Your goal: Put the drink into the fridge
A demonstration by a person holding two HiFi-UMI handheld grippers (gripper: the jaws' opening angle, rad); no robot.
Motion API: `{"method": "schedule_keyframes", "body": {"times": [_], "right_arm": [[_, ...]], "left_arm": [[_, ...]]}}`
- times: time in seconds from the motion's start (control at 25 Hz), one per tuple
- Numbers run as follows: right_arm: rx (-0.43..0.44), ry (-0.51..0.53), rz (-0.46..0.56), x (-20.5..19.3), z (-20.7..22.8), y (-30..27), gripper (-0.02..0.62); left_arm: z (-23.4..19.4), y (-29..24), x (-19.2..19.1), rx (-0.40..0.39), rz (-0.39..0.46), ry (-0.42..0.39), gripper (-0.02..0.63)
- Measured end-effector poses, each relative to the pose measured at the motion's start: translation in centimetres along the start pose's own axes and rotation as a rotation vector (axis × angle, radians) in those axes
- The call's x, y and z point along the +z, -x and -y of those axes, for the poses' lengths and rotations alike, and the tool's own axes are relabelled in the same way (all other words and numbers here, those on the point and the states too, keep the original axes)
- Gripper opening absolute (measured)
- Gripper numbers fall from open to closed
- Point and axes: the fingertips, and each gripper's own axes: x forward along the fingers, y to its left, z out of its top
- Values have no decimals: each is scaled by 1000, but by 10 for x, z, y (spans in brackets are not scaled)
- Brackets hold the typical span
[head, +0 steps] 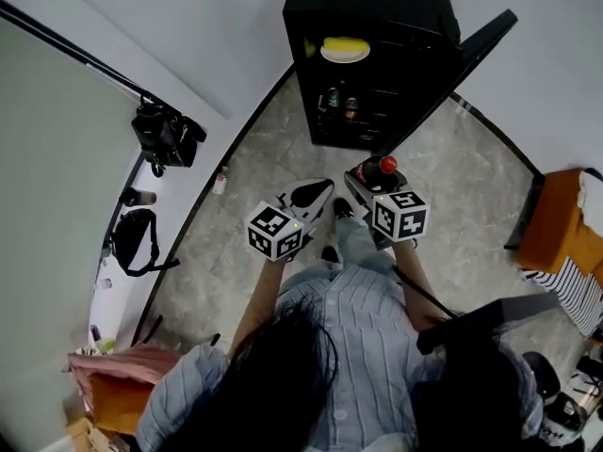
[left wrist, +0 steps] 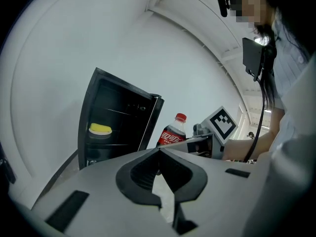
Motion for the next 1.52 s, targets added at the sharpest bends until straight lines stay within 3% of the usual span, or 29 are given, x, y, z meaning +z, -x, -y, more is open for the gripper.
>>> {"method": "schedule_keyframes", "body": {"times": [0.36, 0.8, 1.2, 1.36, 1.52], "right_arm": [[-8, -27, -54, 23, 48, -49, 307], [-35, -1, -93, 51, 109, -108, 307], [-55, 138, -95, 92, 154, -183, 307], [-75, 161, -74, 110, 179, -218, 307], [-140, 184, -84, 108, 212, -248, 307]], "left_arm": [[-46, -43, 18, 10, -25, 23, 8], [-87, -81, 14, 27, -72, 59, 8], [-121, -115, 42, 63, -30, 71, 8], [-127, -124, 46, 67, -49, 60, 8], [-136, -123, 41, 93, -61, 70, 8]]}}
